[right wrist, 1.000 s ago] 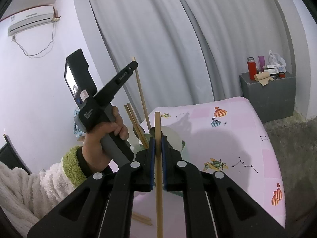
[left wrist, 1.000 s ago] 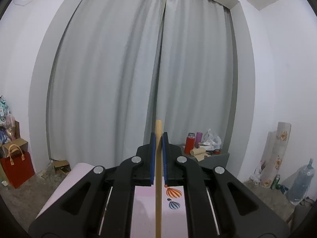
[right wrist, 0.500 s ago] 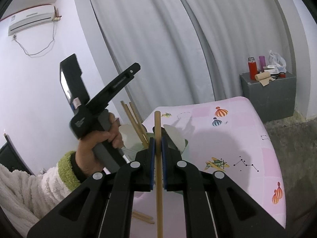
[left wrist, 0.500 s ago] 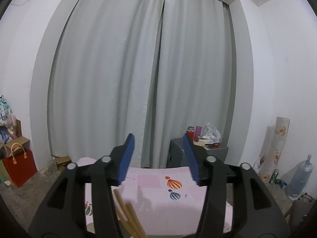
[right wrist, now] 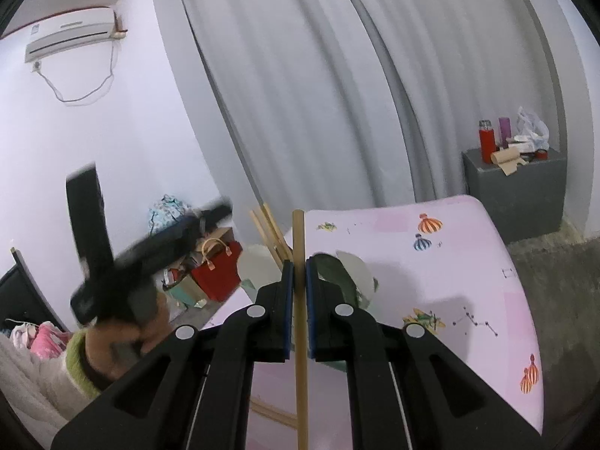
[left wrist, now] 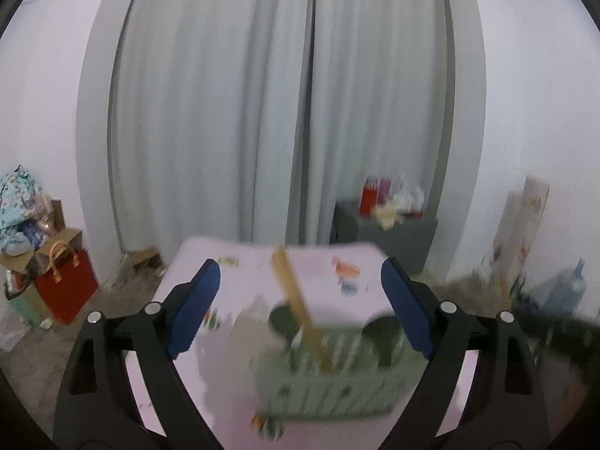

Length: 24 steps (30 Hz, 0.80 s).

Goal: Organize utensils
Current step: 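Lower the right gripper's chopstick into the holder and open the right gripper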

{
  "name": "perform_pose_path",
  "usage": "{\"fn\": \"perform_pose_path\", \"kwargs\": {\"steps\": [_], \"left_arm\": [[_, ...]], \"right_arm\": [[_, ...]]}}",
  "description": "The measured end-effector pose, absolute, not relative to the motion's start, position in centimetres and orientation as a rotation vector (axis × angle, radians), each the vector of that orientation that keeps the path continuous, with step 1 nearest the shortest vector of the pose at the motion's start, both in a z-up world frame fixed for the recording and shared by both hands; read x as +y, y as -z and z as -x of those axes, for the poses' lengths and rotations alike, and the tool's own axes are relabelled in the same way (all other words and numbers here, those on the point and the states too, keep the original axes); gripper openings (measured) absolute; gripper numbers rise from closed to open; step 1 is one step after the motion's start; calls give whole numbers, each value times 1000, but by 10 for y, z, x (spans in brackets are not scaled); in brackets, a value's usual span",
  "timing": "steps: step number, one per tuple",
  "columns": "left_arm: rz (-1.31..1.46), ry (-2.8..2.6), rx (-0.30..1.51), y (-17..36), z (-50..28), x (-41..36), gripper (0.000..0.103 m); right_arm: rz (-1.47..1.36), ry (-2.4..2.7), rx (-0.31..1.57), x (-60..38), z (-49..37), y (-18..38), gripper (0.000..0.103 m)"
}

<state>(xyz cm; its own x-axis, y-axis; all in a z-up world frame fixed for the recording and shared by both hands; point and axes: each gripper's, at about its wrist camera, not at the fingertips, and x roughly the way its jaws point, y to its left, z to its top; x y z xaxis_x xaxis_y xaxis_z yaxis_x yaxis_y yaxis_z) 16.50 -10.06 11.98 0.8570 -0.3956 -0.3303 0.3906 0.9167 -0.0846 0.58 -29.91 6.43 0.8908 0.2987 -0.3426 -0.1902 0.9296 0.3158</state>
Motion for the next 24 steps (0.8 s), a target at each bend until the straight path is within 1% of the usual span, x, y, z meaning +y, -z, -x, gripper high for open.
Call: {"fn": "perform_pose_path", "kwargs": {"steps": [4,8,12,19,24], "left_arm": [[-30,369,475,-93,-155,-84,86],[-5,315,608,-63,-152,-66,87],[14,253,693,-45,-153,-50,87],[13,196,746,-41,-157,-31,88],[9,178,771,-46,-158,-26,89]], "right_arm": [[-269,-267,367,-296,-17,-78,7],[-254,-271,328,-292,-37,-100,7],[-249,-267,291,-287,-61,-122,7],[-263,-247,230,-279,-102,-147,7],[-279,-214,218,-278,-132,-155,7]]}}
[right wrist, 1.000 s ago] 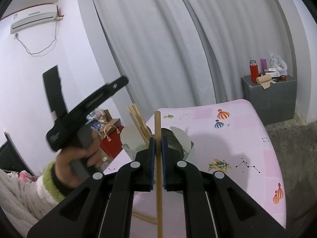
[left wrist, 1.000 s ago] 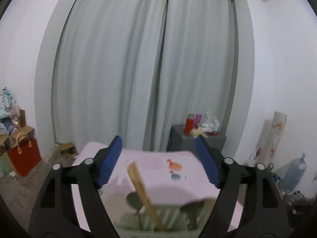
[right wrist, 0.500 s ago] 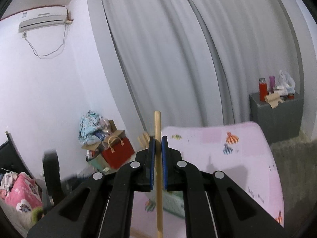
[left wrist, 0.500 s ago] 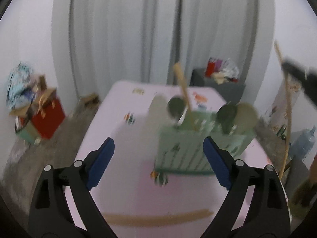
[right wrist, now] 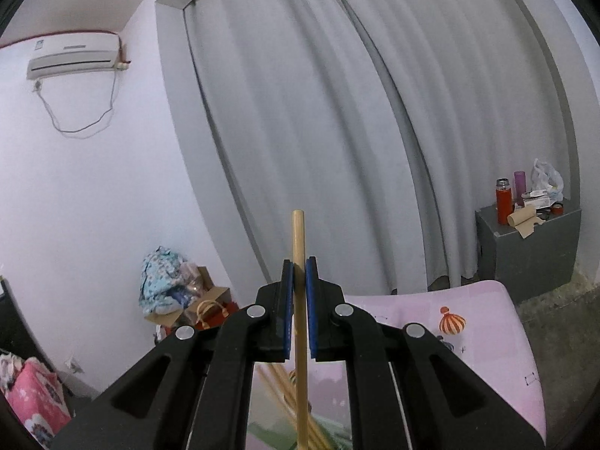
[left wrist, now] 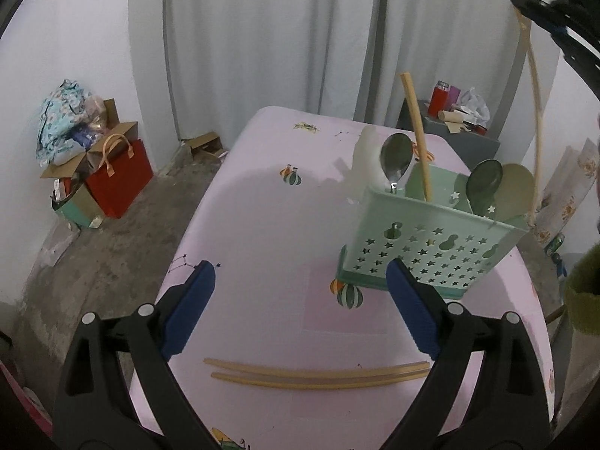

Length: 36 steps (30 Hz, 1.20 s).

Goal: Organize utensils
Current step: 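Lower the right gripper's chopstick into the holder and open the right gripper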

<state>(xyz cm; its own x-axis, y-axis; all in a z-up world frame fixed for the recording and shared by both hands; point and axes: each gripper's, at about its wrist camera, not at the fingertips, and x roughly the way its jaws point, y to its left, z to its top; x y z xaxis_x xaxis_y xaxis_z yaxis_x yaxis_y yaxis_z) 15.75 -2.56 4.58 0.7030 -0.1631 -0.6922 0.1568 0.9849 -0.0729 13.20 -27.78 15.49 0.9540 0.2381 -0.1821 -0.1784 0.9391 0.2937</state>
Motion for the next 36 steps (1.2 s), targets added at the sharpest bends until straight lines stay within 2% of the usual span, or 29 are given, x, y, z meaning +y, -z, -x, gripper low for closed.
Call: {"fn": "perform_pose_path", "kwargs": {"steps": [11,36], "left_arm": [[-26,147,780,-43,-165,-29,89],[-24,109,787,-39,-171,-23,89]], "right_arm": [[-266,-138,224,-280,-172,-145,7],[-188,-124,246,-263,-175,-111,7]]}}
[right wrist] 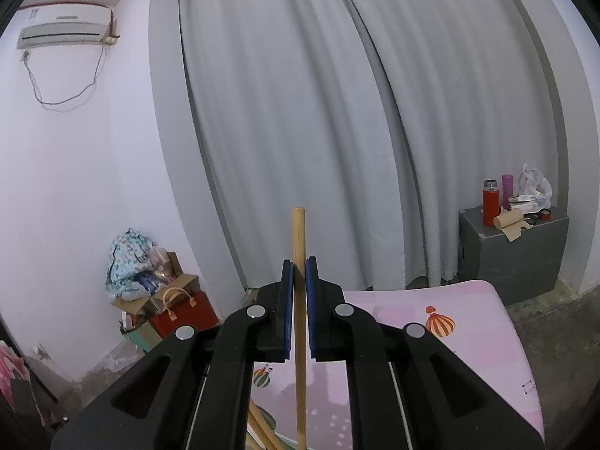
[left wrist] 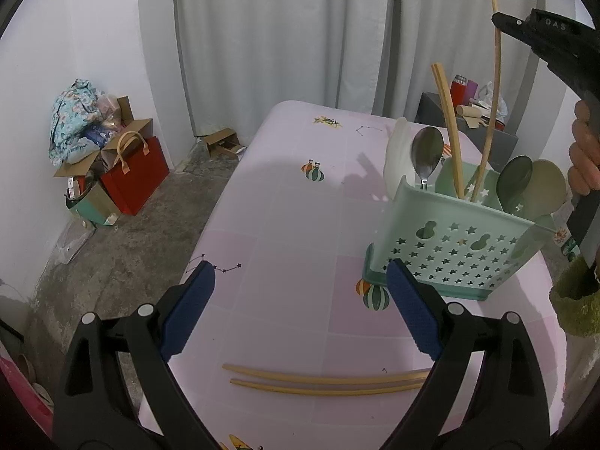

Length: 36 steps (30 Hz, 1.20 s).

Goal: Organize utensils
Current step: 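Lower the right gripper's chopstick into the holder and open the right gripper, then move both open grippers down toward the two wooden chopsticks on the table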

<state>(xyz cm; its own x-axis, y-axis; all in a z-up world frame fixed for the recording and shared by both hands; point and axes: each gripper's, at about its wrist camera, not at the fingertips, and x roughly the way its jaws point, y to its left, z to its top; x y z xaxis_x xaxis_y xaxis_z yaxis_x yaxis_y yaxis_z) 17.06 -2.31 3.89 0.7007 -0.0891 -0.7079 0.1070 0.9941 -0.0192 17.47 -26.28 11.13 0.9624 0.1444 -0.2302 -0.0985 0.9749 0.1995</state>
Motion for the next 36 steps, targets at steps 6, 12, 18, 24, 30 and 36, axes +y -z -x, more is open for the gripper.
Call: {"fn": "perform_pose_path", "kwargs": {"steps": [6,12,18,24,30,36], "left_arm": [[-22,109,783,-39,-170,-22,89],[-21,115,774,-40,-167,-20,89],[-1,149,741,-42,-159,-10,89],[9,162,721,-32,-143,17,91],[65,215,737,-9,-119,48,90],[99,251,795,18,-96,53,80]], "right_arm": [[-155,-111,236,-259,-164,-115,20],[-162,-95,190,-265,-147,-125,36],[-159,-86,155,-270,-110,-140,42],[-98,-145,227,-258,-61,-130,47],[-37,-248,407,-230,-28,-78,47],[53,-350,646,-189,-30,4,47]]}}
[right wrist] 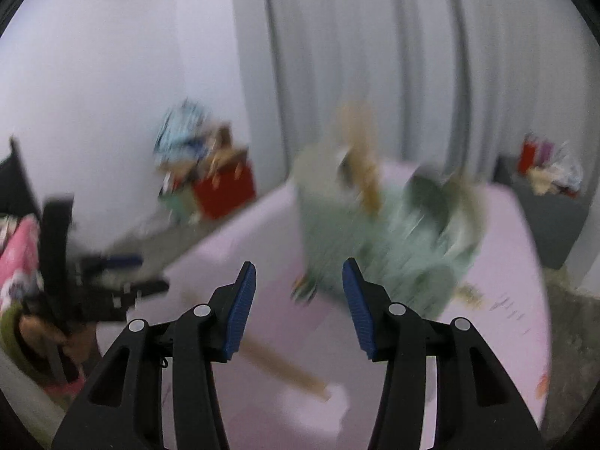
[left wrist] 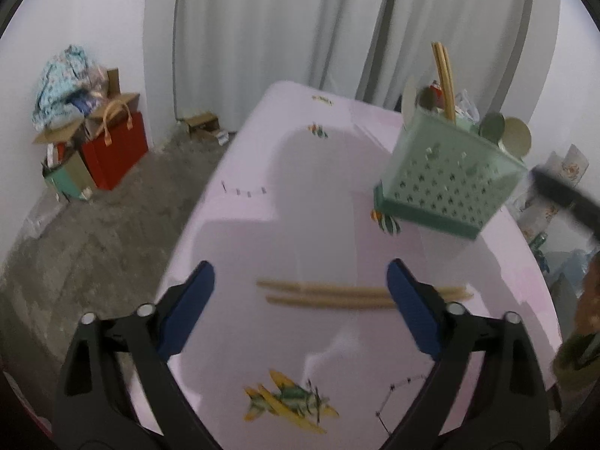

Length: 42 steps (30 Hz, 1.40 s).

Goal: Organize utensils
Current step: 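Move both open grippers down toward the two wooden chopsticks on the table, then grasp one wooden chopstick with the right gripper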

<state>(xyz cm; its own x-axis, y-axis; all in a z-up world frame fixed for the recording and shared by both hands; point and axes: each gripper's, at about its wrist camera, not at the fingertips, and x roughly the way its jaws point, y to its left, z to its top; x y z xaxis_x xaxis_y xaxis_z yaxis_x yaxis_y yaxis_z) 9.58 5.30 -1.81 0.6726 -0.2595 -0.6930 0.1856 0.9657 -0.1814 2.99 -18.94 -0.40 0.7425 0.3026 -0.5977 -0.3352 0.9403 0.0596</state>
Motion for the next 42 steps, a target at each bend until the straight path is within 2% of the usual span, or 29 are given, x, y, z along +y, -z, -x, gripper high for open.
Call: {"fn": "perform_pose_path", "kwargs": {"steps": [2,4,5,7,10,19,31,33,42], "left_arm": [[118,265,832,27,-94,51,70],[161,297,873,37,-95,49,56],[192,313,901,43,-96,48,52],[233,337,937,52,-98,47,37],[309,367,984,64,-102,48,26],[608,370,1074,88,-115,70,22],[679,340,1081,90,-116,76,24],[680,338,1081,90,-117,76,24],[686,322,1089,89,-120,75,30]], "right_arm": [[79,-363,709,-181,-37,26,47],[95,-371,788,-174,-50,51,45],[100,-375,813,-172,-54,58,43],[114,-368,858,-168,-64,73,37],[108,-375,920,-166,-78,88,29],[58,-455,972,-169,-79,100,27],[145,-492,1016,-151,-80,108,27],[168,-475,1021,-148,-76,110,22],[170,-471,1060,-149,-63,107,17]]}}
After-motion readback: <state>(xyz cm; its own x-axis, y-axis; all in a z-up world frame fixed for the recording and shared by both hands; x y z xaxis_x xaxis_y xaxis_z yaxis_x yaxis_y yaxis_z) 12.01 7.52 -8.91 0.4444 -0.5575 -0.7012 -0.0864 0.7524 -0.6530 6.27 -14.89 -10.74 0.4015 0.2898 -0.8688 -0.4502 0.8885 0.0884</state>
